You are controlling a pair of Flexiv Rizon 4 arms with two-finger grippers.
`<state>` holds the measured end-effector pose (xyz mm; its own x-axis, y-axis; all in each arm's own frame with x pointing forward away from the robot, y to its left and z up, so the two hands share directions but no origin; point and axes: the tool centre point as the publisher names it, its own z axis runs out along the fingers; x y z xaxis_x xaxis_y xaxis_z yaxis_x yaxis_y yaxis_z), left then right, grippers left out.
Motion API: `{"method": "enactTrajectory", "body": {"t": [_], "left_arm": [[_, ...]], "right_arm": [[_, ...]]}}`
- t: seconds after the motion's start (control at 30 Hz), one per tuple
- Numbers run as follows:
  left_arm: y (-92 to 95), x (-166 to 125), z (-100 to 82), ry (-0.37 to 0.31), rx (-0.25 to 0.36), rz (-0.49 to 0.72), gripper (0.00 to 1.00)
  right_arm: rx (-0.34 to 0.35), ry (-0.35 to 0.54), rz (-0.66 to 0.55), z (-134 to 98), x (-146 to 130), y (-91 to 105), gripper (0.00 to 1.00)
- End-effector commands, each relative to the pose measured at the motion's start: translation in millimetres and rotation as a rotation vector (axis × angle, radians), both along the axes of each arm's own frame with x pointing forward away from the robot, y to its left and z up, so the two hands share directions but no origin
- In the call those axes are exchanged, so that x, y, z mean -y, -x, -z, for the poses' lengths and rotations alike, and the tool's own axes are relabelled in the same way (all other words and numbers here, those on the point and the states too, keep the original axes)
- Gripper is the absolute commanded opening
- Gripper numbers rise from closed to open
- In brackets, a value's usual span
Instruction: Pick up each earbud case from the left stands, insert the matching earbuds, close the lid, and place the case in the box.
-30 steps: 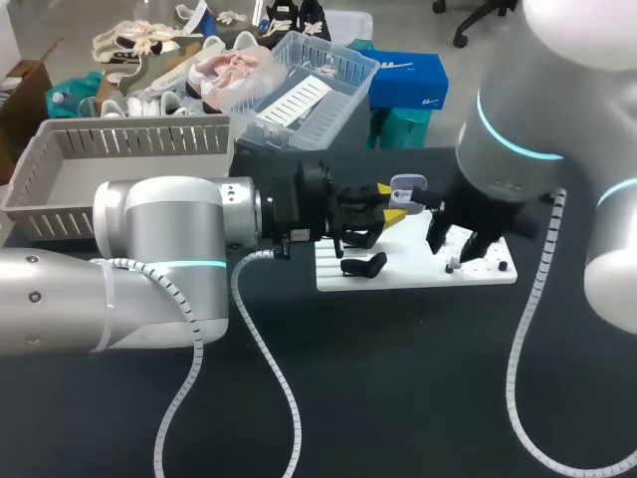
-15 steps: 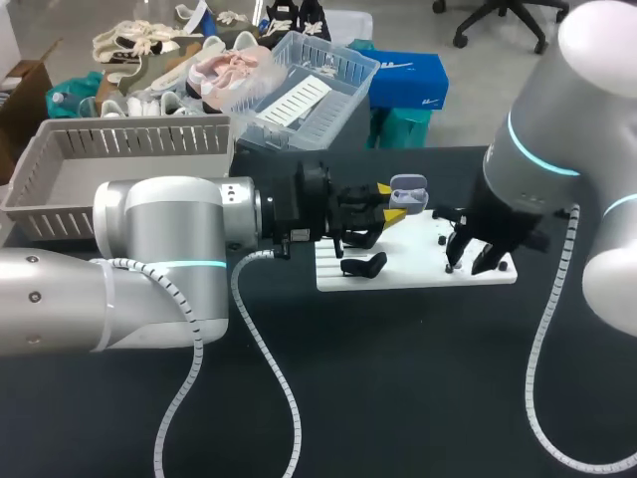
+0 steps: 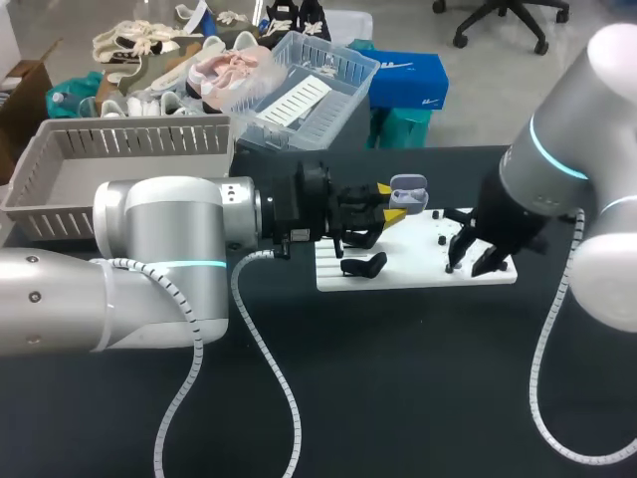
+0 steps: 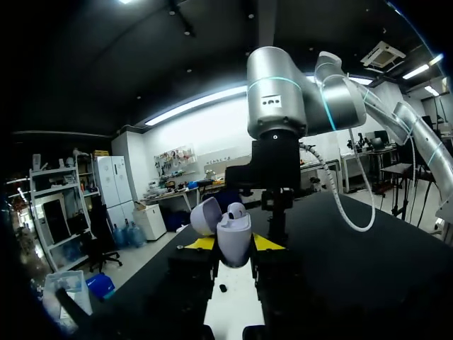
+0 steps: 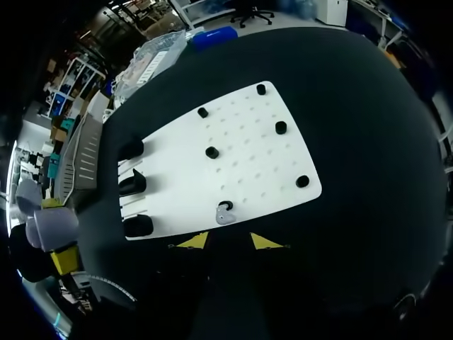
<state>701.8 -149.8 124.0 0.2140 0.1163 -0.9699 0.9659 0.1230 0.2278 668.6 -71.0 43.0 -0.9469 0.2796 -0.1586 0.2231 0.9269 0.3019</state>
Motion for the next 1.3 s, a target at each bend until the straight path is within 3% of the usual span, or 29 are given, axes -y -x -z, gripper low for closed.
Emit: {"method": "enactTrajectory", "body": {"t": [0.03, 0.33, 0.47, 1.3], "left_arm": [[0.3, 0, 0.8, 0.003, 0.002, -0.004, 0.0], [0.3, 0, 0.8, 0.003, 0.002, -0.004, 0.0], [0.3, 0, 0.8, 0.003, 0.002, -0.004, 0.0], [0.3, 0, 0.8, 0.003, 0.002, -0.004, 0.0]], "right_arm": [[-0.013, -0.002, -0.006, 5, -4, -7.6, 0.32], [-0.03, -0.009, -0.01, 14, -7, -11.9, 0.33], [-0.037, -0.016, -0.006, 17, -6, -12.1, 0.38], [-0.042, -0.025, -0.01, 19, -8, -19.5, 0.28]]}}
